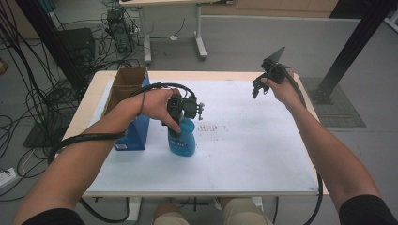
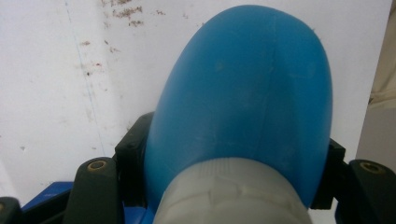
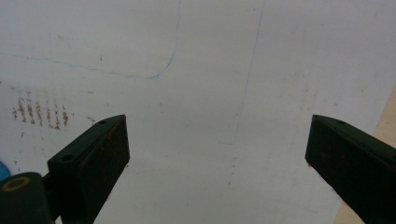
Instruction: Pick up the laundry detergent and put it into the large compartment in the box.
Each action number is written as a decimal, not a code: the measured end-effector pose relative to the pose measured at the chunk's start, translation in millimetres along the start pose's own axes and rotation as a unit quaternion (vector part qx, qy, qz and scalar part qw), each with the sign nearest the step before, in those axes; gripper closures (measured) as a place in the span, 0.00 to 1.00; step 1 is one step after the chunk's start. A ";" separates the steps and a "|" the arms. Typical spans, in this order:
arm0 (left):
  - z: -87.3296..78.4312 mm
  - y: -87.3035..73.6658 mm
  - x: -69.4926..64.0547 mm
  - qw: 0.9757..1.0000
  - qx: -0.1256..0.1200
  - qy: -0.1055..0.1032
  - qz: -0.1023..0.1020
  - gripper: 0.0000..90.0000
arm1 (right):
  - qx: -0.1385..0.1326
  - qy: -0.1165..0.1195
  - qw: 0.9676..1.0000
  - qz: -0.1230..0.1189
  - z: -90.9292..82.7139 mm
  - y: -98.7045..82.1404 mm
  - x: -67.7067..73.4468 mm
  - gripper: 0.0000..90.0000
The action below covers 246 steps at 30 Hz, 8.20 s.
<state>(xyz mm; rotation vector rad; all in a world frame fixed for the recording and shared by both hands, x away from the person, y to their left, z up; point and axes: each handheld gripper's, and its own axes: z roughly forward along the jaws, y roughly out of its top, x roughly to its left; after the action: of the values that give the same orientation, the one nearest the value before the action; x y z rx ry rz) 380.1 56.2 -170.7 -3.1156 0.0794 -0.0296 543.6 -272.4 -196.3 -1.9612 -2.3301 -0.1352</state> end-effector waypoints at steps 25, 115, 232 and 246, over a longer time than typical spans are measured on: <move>-0.2 1.2 -0.6 1.000 0.002 0.002 0.012 0.40 | 0.001 -0.004 1.000 -0.004 1.2 1.1 3.4 0.07; -0.5 -0.3 -1.5 1.000 0.003 0.003 -0.001 0.40 | 0.005 -0.007 1.000 -0.008 3.4 2.5 9.3 0.07; -278.8 -151.3 39.1 0.712 -0.016 0.078 -0.698 0.43 | -0.002 0.018 0.999 -0.046 -8.4 -9.0 19.5 0.07; -258.0 -161.2 39.5 0.704 -0.022 0.072 -0.706 0.43 | -0.001 0.015 0.999 -0.044 -9.1 -9.5 20.2 0.07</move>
<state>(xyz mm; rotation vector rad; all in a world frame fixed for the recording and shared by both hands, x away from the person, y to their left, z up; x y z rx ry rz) 422.6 208.9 92.0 -2.2985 -2.1868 -0.2768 530.9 -255.5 -184.7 -1.8440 -2.3989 -0.1741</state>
